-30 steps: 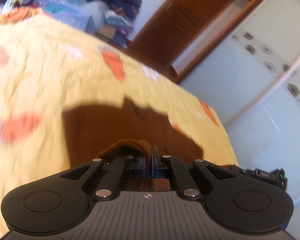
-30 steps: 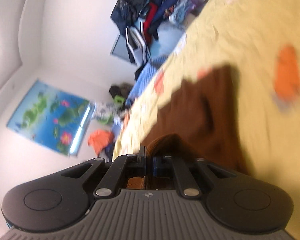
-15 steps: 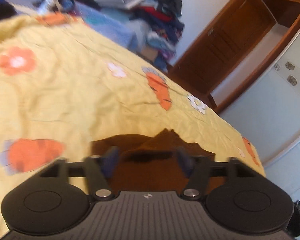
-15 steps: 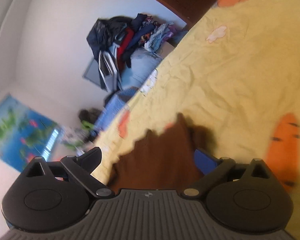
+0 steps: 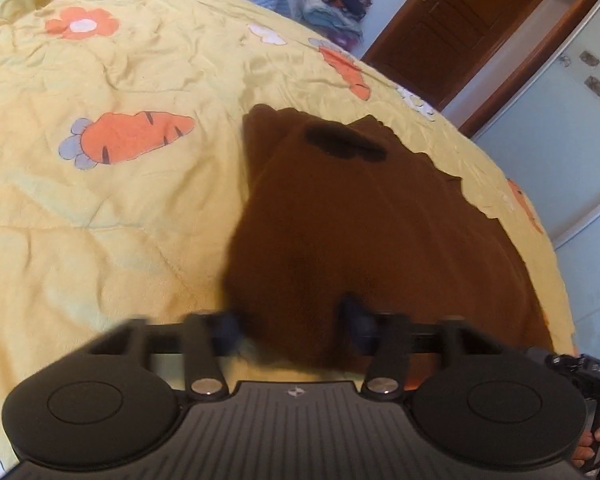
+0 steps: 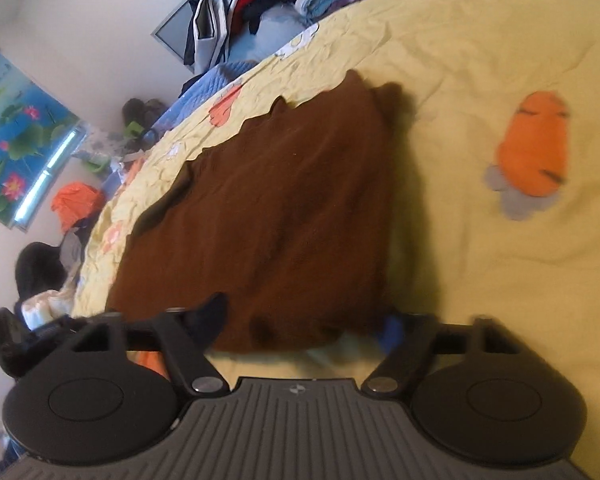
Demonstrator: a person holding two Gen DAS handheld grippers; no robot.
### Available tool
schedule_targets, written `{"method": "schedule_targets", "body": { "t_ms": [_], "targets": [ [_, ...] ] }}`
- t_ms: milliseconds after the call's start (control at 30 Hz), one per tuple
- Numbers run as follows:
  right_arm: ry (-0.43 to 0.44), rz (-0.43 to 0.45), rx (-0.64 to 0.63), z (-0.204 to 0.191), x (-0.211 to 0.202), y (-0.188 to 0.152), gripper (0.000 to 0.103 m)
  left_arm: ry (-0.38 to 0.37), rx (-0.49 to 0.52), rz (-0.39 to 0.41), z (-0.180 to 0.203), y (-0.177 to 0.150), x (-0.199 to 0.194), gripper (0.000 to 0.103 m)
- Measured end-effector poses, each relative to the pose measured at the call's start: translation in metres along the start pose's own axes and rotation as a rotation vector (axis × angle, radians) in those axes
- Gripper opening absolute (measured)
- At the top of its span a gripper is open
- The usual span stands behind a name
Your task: Fold small clothes
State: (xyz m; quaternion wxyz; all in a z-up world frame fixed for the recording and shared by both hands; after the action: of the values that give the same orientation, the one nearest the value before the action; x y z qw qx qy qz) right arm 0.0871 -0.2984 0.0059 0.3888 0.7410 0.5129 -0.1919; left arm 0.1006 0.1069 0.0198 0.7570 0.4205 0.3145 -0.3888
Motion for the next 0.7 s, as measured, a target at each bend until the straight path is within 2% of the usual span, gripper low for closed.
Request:
{"method": "schedule_targets", "body": {
  "t_ms": [33, 67, 167, 333, 400, 467, 533, 600, 633, 700],
  "targets": [
    [0.005, -0.027, 0.023, 0.002, 0.006, 0.004, 0.022, -0.011, -0.038, -0.02, -0.004, 0.002, 0.003, 0.013],
    [0.022, -0.047, 0.057, 0.006, 0.012, 0.006, 0.02, -0.027, -0.071, -0.025, -0.007, 0.005, 0.003, 0.012],
    [0.028, -0.035, 0.046, -0.002, 0.005, 0.0, 0.019, -0.045, -0.073, -0.01, -0.006, 0.001, -0.016, 0.009],
    [0.105, 0.01, -0.019, -0.015, -0.043, -0.022, 0.018, -0.121, 0.044, 0.007, 0.007, -0.037, -0.081, 0.009],
    [0.134, 0.011, -0.021, -0.011, -0.065, -0.039, 0.018, -0.107, 0.087, 0.001, 0.007, -0.062, -0.1, 0.009],
    [0.133, -0.009, -0.017, -0.005, -0.078, -0.062, 0.018, -0.059, 0.155, -0.002, 0.004, -0.091, -0.105, 0.013],
    [0.102, -0.049, -0.025, 0.0, -0.08, -0.084, 0.022, 0.041, 0.236, -0.001, -0.001, -0.115, -0.1, 0.015],
    [0.054, -0.078, 0.015, 0.009, -0.076, -0.095, 0.048, 0.133, 0.299, 0.003, -0.004, -0.122, -0.101, 0.015],
    [0.033, -0.071, 0.031, 0.012, -0.077, -0.095, 0.052, 0.163, 0.341, 0.02, -0.001, -0.119, -0.106, 0.016],
    [0.025, -0.009, 0.03, 0.011, -0.087, -0.083, 0.056, 0.22, 0.435, 0.1, 0.014, -0.104, -0.125, 0.024]
  ]
}}
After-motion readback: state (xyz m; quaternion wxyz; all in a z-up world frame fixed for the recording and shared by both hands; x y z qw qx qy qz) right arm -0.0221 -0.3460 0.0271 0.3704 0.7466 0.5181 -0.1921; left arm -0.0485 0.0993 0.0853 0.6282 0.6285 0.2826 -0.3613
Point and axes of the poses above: each gripper's, at about its wrist camera, not at the fingertips, and x roughly the way its jaws point, z to its right, y to its top, the point moved 2 cm from there along x, roughly the way its jaws point, and after that the axes turned 7 degrees about -z, right-handed, at the moved point
